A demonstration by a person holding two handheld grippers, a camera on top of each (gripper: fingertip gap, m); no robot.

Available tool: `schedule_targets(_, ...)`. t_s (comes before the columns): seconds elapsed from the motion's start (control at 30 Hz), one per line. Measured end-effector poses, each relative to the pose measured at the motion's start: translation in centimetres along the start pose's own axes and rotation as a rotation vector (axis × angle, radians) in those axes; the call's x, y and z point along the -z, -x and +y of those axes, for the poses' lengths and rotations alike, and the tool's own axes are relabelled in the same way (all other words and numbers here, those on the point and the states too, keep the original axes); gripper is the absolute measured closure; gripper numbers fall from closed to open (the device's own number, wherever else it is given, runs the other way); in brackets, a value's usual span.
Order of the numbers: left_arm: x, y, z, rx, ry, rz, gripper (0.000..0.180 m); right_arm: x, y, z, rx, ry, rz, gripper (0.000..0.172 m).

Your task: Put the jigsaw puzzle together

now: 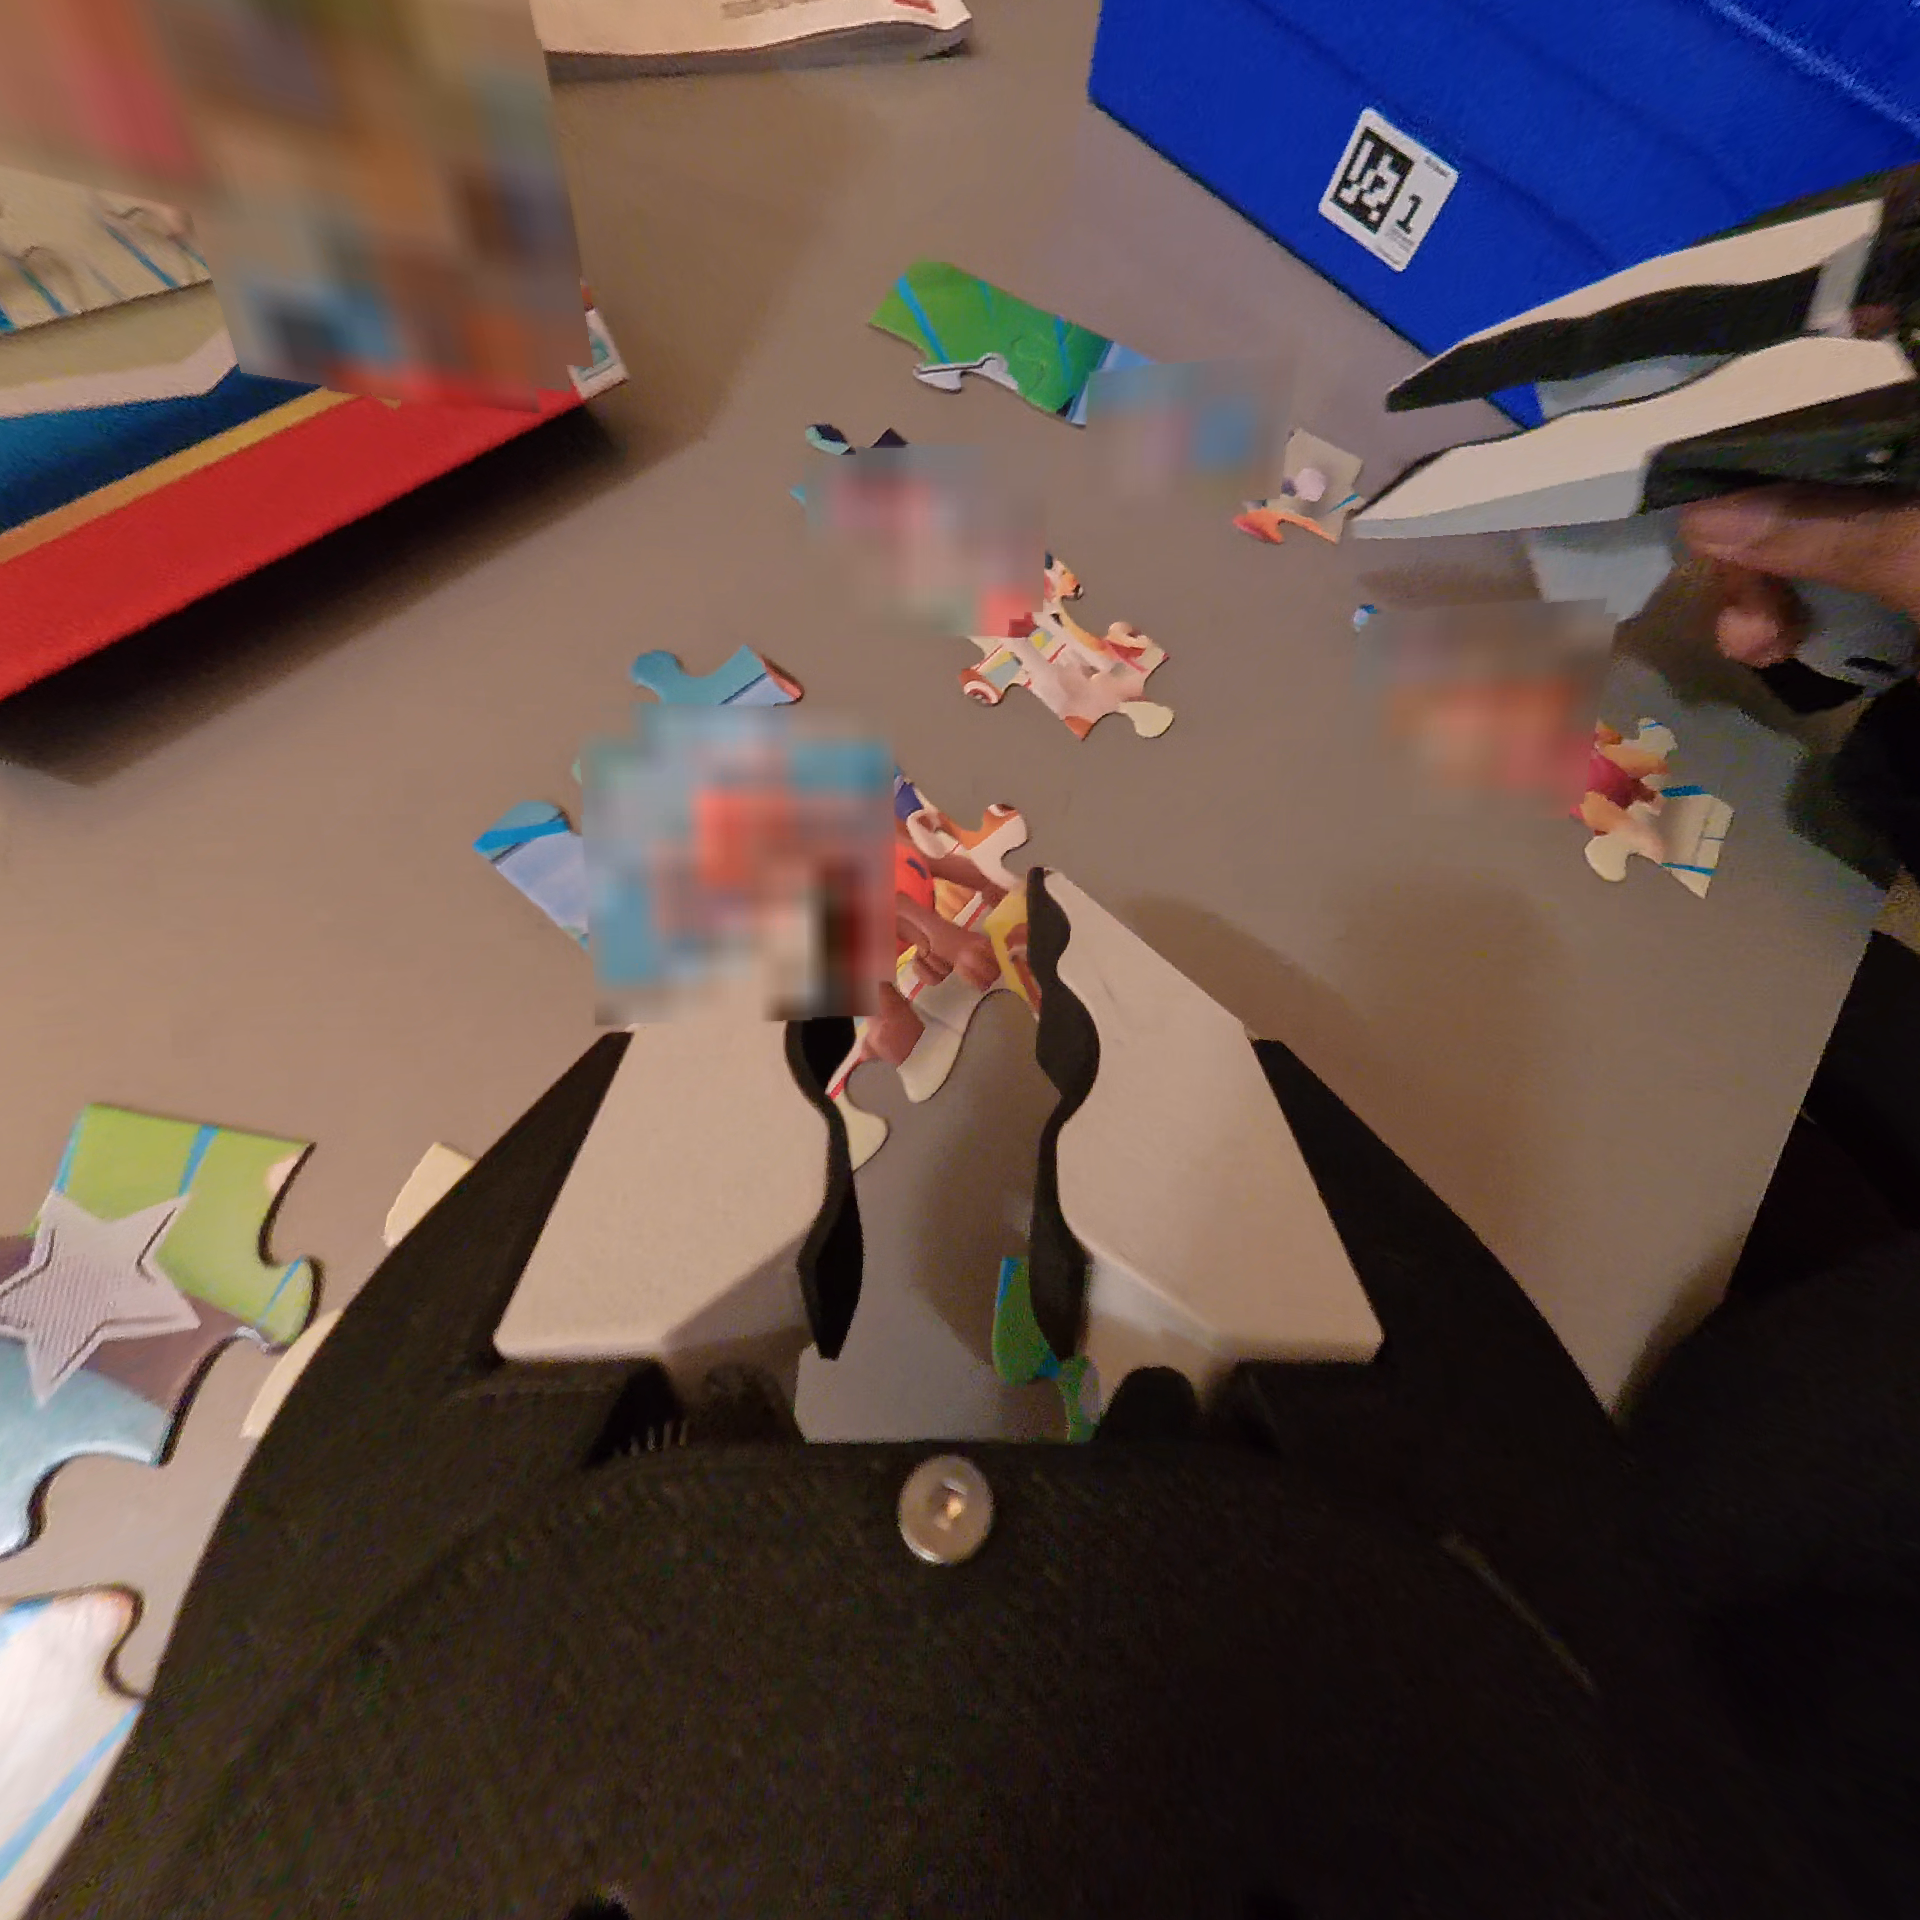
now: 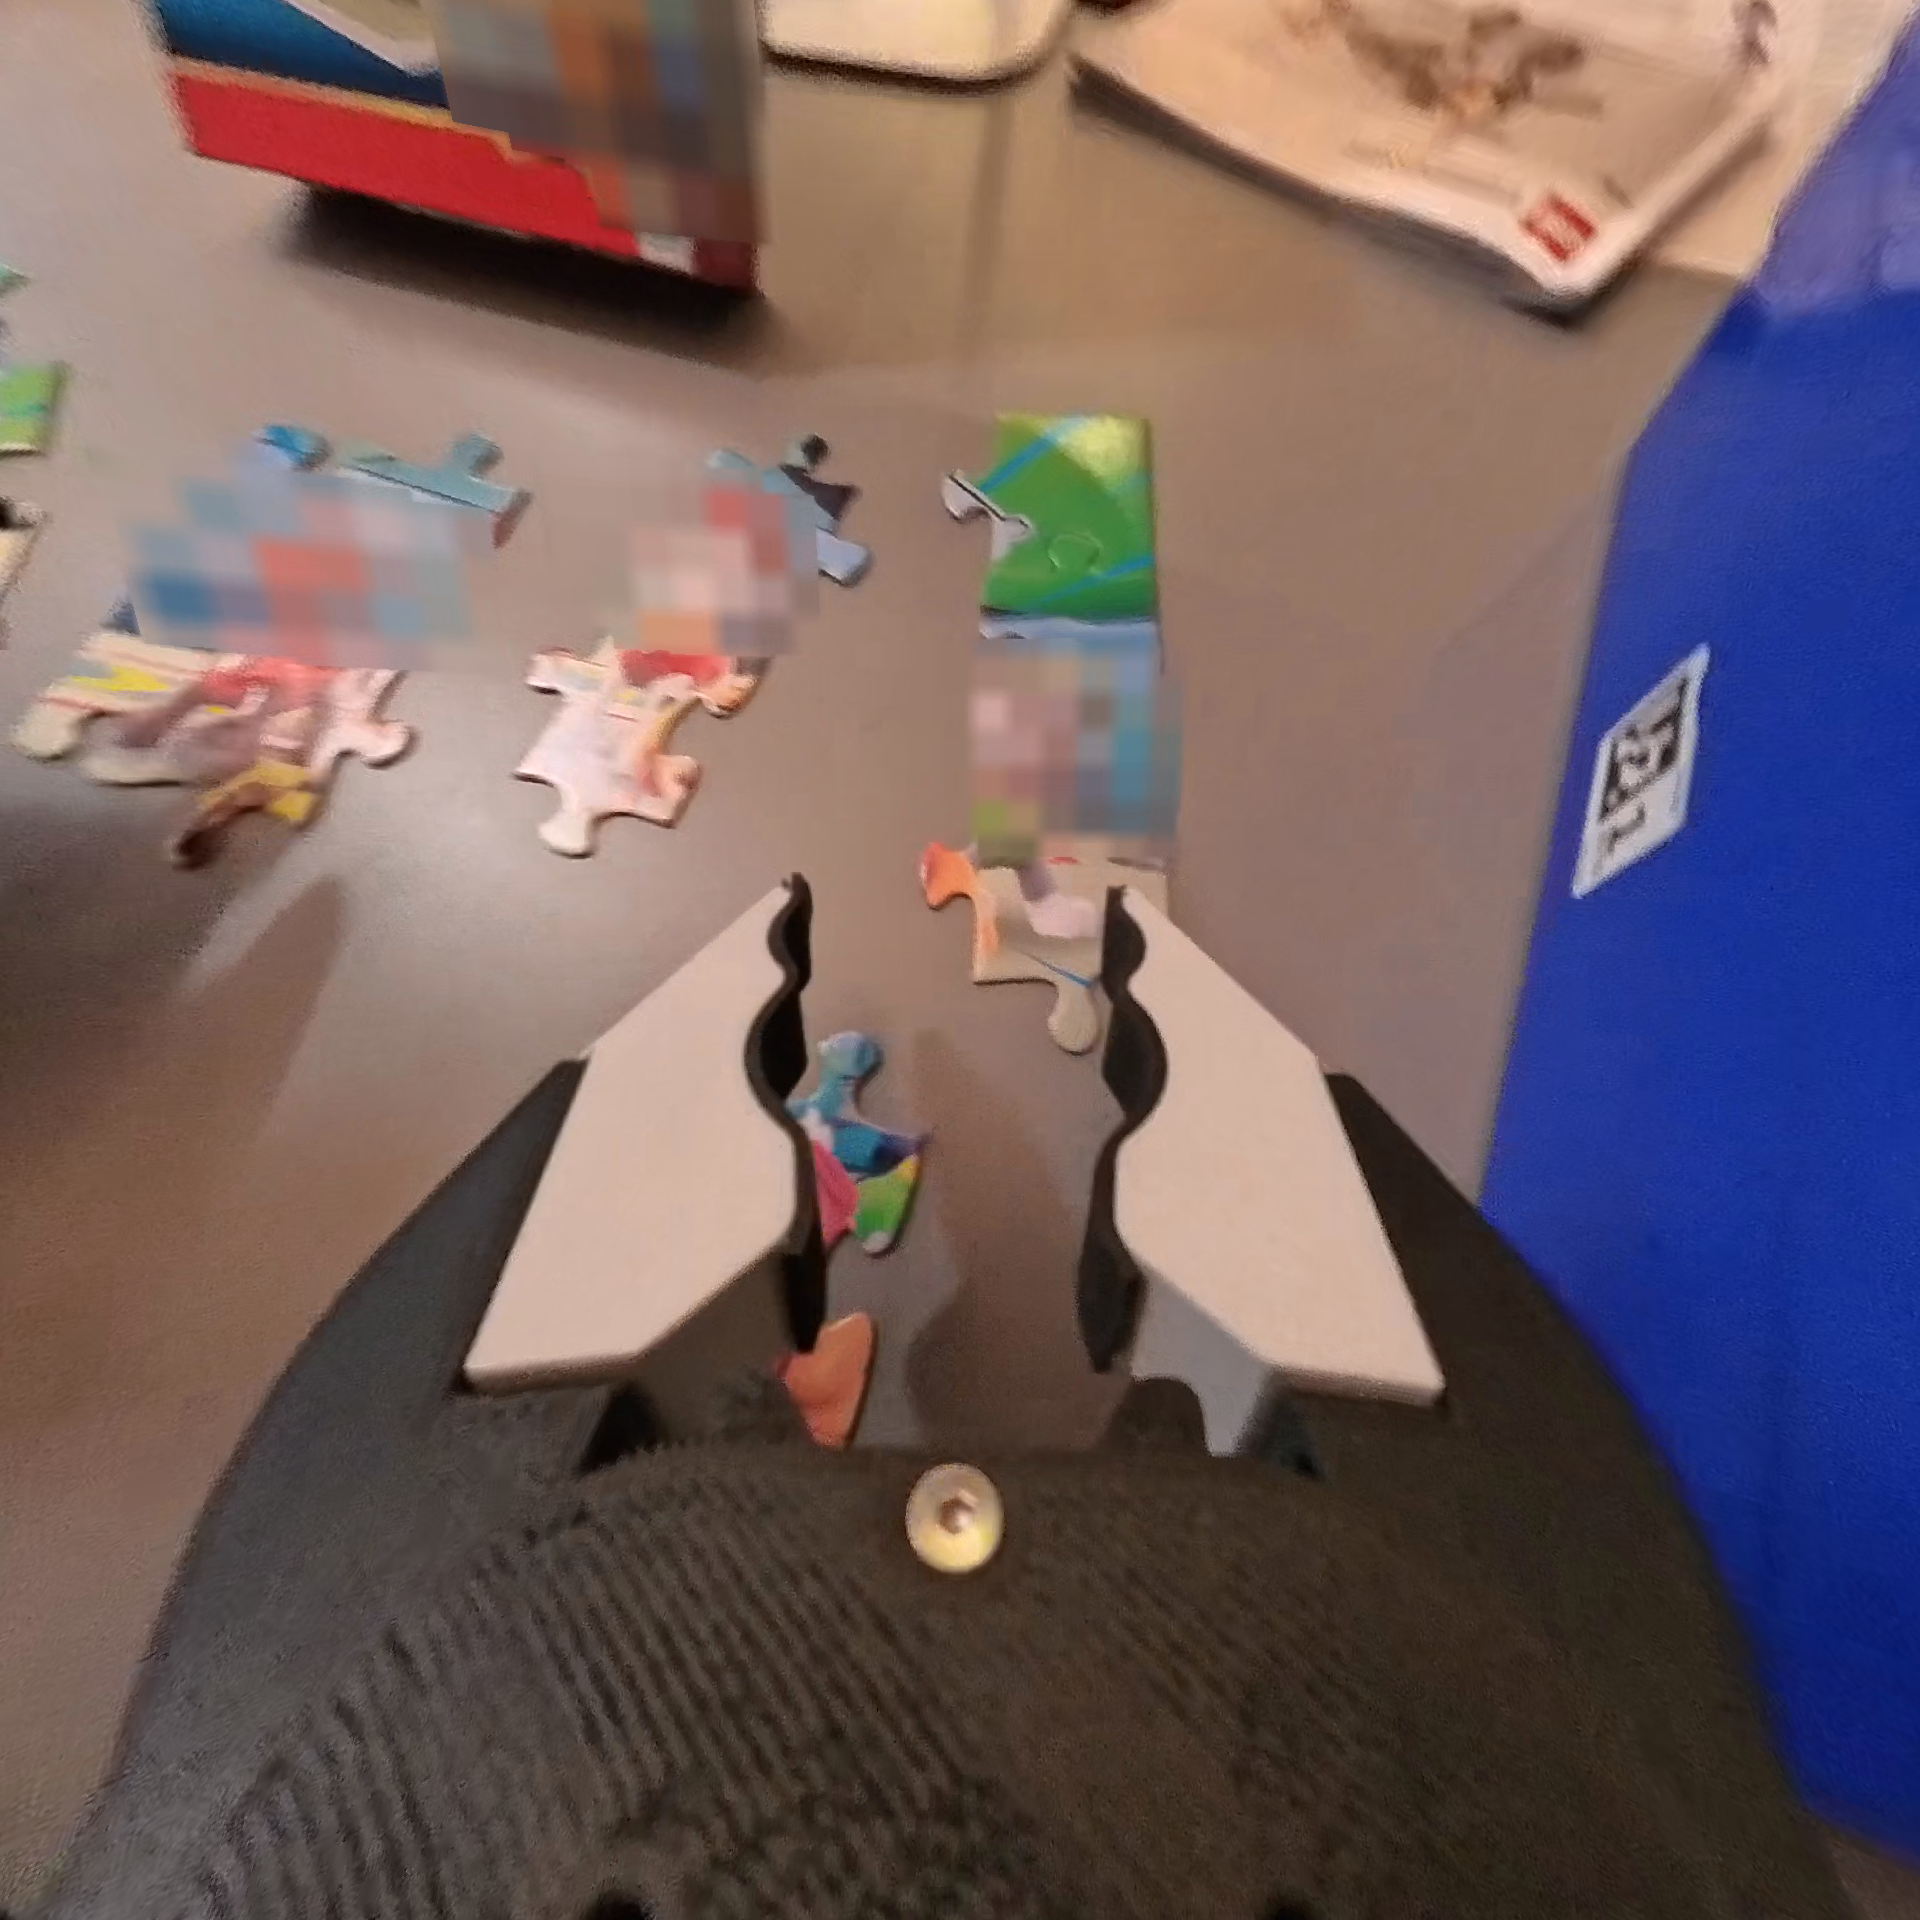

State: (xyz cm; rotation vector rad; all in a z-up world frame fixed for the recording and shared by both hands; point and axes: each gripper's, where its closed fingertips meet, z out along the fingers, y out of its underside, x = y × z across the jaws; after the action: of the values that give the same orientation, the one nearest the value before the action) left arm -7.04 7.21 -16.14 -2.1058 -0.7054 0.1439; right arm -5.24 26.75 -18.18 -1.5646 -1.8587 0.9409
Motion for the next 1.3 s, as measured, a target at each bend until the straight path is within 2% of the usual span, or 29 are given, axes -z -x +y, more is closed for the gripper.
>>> schedule_targets(0.17,-1.0,-1.2,-0.3,-0.040,0.018,0.033,0.151,-1.9,-1.2,1.5,-0.091,0.092,0.028,0.098)
schedule_targets(0.4,-1.5,-1.3,-0.1,-0.042,0.032,0.039,0.151,-2.2,-1.5,1.5,-0.061,0.103,0.058,0.093)
schedule_targets(1.3,-1.0,-1.4,-0.4,-0.026,0.008,0.047,0.151,-2.1,0.3,1.7,0.020,0.135,0.036,0.125)
